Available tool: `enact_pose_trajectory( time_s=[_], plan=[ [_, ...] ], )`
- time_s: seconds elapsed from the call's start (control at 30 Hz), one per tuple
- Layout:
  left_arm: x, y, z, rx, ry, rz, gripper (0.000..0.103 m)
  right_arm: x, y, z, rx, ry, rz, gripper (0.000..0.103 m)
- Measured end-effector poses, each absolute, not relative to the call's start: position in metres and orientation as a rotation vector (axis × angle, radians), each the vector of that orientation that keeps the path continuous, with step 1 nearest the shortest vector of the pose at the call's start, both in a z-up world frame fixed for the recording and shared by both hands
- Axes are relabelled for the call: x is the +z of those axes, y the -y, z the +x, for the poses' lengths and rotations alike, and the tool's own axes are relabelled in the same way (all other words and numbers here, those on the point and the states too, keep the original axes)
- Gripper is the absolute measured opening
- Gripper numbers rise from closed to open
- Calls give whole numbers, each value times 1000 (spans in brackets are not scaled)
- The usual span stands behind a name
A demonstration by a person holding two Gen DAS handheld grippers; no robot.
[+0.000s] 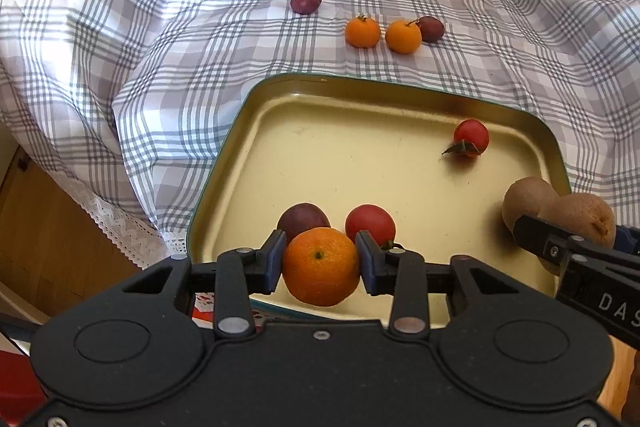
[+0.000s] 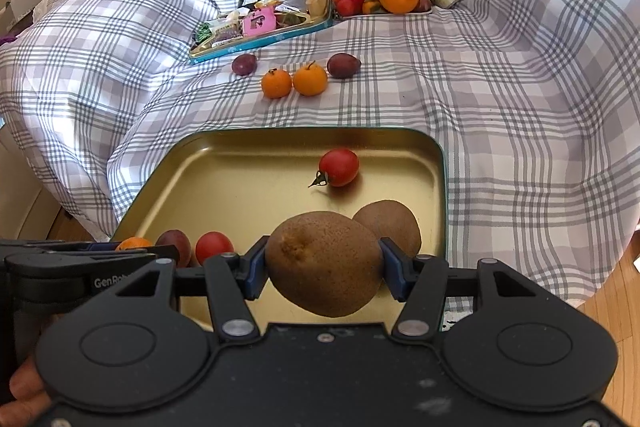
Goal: Organize fruits
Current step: 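Lower the mandarin and kiwi into the tray and open both tools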
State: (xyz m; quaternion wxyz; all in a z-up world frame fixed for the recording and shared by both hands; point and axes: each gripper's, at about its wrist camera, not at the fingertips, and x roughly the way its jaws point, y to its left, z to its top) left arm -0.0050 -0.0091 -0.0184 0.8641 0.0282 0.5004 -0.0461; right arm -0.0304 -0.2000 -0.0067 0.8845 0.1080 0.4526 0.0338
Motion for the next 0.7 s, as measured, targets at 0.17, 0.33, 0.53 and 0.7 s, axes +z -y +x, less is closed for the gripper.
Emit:
enact_pose_trajectory(
  time_s=[0.17,0.33,0.53,0.7],
  plan=[
    [-17,5,-3,-98,-1041,36,47,-7,200,-30,73,-938,238,60],
    [-13,-1,4,-86,-1018,13,47,-4,200,-29,73,-923,241,60],
    [-11,-10,19,-49,-987,15,47,-3,200,-27,68,-914,233,60],
    [-10,-16,34,-36,-991,-13,47,-7,200,-25,62,-929,239,60]
  ],
)
